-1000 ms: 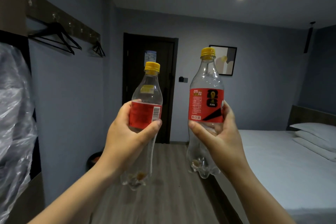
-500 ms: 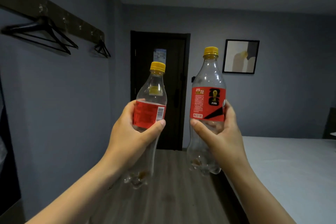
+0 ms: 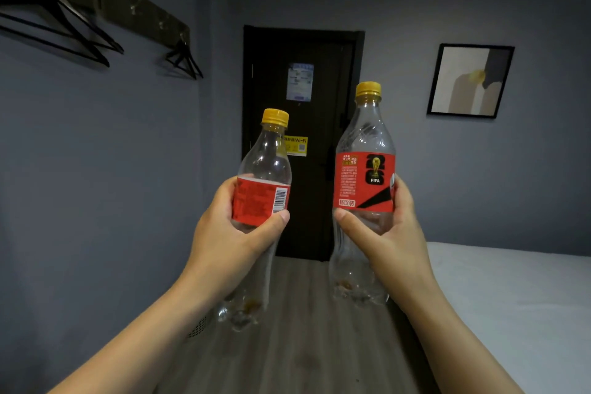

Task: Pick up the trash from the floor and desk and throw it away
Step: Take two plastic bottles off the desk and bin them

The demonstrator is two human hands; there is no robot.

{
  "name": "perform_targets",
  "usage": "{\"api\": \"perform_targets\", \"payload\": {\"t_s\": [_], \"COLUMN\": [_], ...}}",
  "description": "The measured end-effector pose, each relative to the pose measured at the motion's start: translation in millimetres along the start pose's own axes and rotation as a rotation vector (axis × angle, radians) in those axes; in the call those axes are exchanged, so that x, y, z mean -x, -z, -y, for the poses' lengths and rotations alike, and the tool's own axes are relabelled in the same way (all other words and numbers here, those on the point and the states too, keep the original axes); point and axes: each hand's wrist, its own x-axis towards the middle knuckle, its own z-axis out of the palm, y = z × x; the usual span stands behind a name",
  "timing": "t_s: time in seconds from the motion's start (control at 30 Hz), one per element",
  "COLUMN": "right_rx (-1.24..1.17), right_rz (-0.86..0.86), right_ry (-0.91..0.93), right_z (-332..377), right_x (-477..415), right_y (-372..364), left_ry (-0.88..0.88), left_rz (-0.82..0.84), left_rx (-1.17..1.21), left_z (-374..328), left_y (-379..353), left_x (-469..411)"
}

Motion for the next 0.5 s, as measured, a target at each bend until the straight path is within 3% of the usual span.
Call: {"api": "perform_targets", "payload": {"t_s": [0.5], "right_rx": [0.013], "right_rz": [0.031], "right_ry": [-0.046], "right_z": [-123.8], "right_x": [-164.2], "right_y": [-165.7], "left_ry": [0.031], "left_rz": [-0.015], "left_rx": [0.024], "left_z": [180.7], "left_y": [44.3], "left_x": [-188.1]}}
